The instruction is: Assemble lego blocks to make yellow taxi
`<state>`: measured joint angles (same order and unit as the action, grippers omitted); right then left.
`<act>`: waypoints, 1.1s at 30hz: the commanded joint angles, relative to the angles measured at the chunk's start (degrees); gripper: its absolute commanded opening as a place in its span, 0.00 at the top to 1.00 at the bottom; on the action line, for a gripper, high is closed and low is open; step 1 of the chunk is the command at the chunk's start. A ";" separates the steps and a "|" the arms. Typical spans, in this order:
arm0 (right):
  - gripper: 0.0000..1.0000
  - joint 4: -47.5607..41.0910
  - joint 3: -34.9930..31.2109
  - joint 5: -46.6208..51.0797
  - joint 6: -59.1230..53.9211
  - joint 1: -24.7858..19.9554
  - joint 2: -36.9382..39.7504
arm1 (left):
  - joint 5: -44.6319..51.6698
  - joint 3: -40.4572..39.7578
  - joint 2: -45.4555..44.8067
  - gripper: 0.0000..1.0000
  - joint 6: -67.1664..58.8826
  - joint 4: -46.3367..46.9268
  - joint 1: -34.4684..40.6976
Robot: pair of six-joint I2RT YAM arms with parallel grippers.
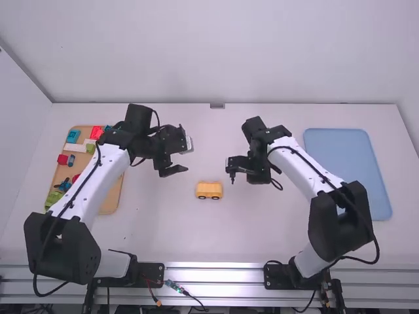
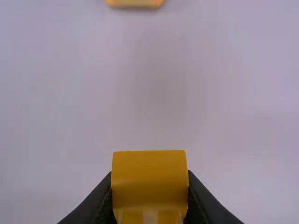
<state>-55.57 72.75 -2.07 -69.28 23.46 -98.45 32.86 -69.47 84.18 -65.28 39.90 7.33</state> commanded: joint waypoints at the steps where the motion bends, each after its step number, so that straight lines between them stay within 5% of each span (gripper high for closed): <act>1: 0.93 0.79 -2.67 0.63 -0.94 0.11 -2.44 | 0.68 0.44 -1.26 0.01 -0.96 0.19 -0.11; 15: 0.91 15.61 -12.28 -3.04 0.02 0.61 -4.69 | 0.79 0.44 -1.26 0.01 2.91 -1.93 -0.37; 33: 0.99 13.77 -7.21 -1.09 3.50 4.79 -12.69 | 0.70 0.44 -1.26 0.01 2.91 -1.23 0.11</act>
<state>-41.45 63.70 -3.46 -66.26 28.21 -109.89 32.75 -69.47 84.18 -62.78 38.33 7.33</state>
